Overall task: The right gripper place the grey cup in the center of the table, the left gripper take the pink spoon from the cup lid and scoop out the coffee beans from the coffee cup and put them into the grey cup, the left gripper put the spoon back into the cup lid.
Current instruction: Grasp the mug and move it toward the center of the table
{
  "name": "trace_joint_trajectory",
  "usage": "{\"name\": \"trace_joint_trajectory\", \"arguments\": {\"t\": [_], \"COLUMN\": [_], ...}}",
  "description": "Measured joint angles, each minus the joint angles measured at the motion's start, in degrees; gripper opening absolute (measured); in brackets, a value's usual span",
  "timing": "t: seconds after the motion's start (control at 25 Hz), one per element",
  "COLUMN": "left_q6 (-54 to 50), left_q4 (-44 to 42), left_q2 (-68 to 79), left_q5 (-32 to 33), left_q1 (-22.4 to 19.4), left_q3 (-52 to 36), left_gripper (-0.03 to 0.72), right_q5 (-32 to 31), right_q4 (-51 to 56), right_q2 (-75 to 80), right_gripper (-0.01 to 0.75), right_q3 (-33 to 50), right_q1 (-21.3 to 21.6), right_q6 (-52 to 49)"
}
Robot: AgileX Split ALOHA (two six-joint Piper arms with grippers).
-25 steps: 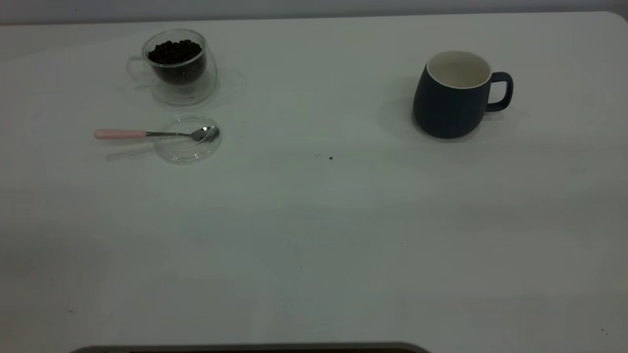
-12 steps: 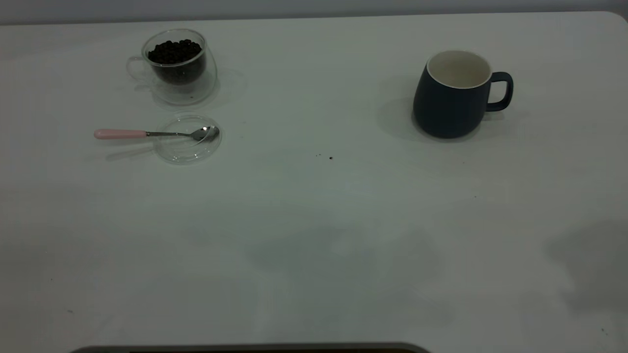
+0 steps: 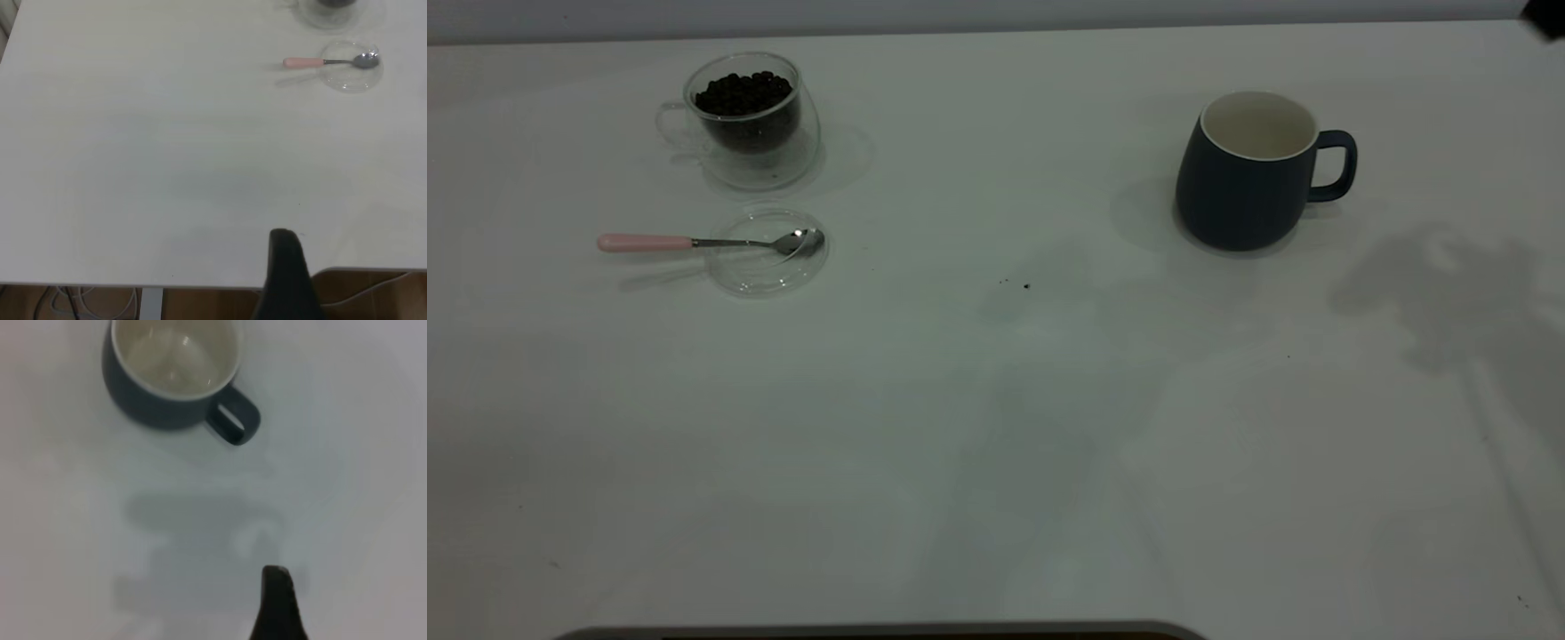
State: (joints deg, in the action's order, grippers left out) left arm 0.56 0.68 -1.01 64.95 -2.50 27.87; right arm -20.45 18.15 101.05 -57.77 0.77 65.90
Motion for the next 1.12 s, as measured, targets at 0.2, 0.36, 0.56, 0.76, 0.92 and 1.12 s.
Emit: {"name": "trace_joint_trajectory", "arguments": {"t": [0.2, 0.36, 0.56, 0.76, 0.92, 1.12], "left_q6": [0.00, 0.00, -0.05, -0.05, -0.05, -0.05], "left_q4": [0.00, 0.00, 0.00, 0.00, 0.00, 0.00], "left_q2": [0.00, 0.00, 0.00, 0.00, 0.00, 0.00], "left_q5": [0.00, 0.00, 0.00, 0.00, 0.00, 0.00], "left_q1": [0.00, 0.00, 0.00, 0.00, 0.00, 0.00], "left_q3": [0.00, 0.00, 0.00, 0.00, 0.00, 0.00], "left_gripper": [0.587, 0.587, 0.587, 0.587, 0.587, 0.587], "right_q5": [0.10, 0.10, 0.68, 0.93, 0.93, 0.76], "right_q4": [2.71, 7.68, 15.67, 21.14, 22.28, 22.66], "right_q2": [11.48, 18.41, 24.10, 28.78, 31.15, 33.28], "right_gripper": [0.588, 0.587, 0.545, 0.489, 0.482, 0.482], "right_q3": [-5.46, -8.65, -11.81, -16.50, -19.62, -21.48], "right_q1": [0.00, 0.00, 0.00, 0.00, 0.00, 0.00], "right_q6": [20.37, 35.14, 51.58, 55.25, 55.25, 55.25]}}
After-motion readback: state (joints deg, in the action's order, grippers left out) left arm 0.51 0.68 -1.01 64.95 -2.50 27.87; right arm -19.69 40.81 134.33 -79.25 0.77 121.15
